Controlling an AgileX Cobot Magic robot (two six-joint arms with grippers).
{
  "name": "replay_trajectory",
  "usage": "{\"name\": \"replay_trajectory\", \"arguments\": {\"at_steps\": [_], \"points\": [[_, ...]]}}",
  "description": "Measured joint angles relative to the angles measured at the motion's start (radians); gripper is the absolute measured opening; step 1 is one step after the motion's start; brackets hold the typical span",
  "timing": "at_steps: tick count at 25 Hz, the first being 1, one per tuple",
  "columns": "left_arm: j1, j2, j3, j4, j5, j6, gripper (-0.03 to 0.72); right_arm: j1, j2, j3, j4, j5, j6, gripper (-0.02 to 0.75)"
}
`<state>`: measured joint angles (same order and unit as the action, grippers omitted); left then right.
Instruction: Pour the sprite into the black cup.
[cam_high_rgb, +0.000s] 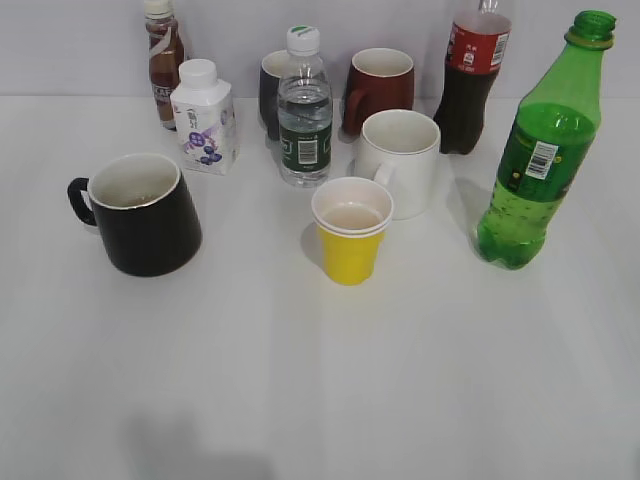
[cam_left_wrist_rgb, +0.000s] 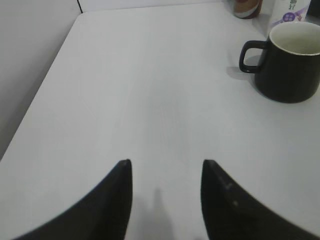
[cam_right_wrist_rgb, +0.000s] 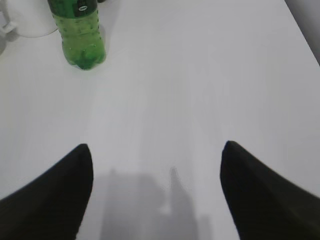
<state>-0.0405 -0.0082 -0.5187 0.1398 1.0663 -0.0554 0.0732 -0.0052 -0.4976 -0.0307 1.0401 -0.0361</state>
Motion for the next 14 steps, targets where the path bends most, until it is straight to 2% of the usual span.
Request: {"name": "replay_trajectory", "arguments": {"at_steps": [8,14], "points": [[0.000,0.000,0.000,0.002,0.000,0.000,0.343,0.000,0.000,0.000,0.000,0.000,0.000,0.584],[0.000,0.000,0.000,0.003,0.000,0.000,0.302,0.000,0.000,0.000,0.000,0.000,0.000,0.577]]}}
